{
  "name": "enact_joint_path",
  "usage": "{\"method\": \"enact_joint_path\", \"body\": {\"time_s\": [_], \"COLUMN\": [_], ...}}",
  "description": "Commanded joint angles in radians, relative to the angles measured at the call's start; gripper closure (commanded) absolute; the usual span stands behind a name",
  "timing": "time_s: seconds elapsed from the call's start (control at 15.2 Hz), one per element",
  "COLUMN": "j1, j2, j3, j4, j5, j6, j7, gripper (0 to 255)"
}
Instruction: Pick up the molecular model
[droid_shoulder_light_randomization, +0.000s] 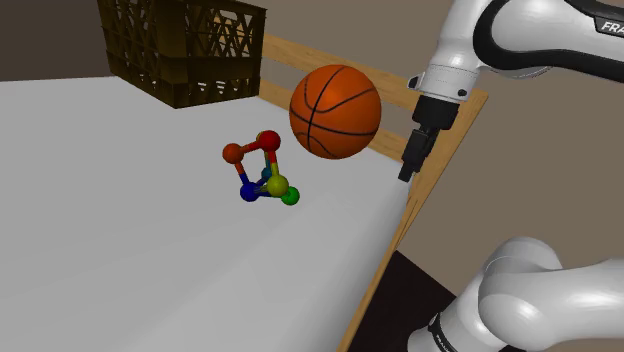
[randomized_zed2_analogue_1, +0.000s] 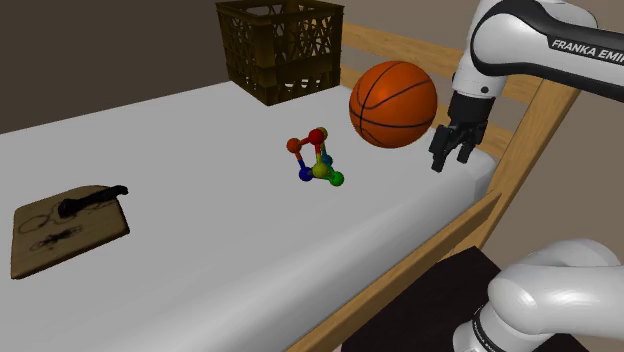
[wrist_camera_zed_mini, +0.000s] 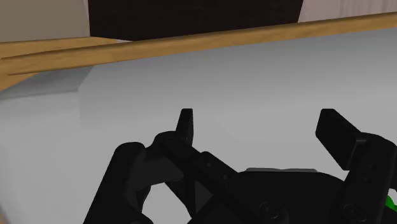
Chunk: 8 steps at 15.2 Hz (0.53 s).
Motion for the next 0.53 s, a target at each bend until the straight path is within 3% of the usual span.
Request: {"method": "enact_joint_path", "body": {"time_s": [0.0,0.46], "j1": [0.0,0.048], "j2": [0.0,0.183], "j3": [0.0,0.113], "j4": [0.0,0.172], "j5": [0.0,0.085], "j6": [0.0,0.035], "j7": [0.0,0.111], "gripper": [0,0]}}
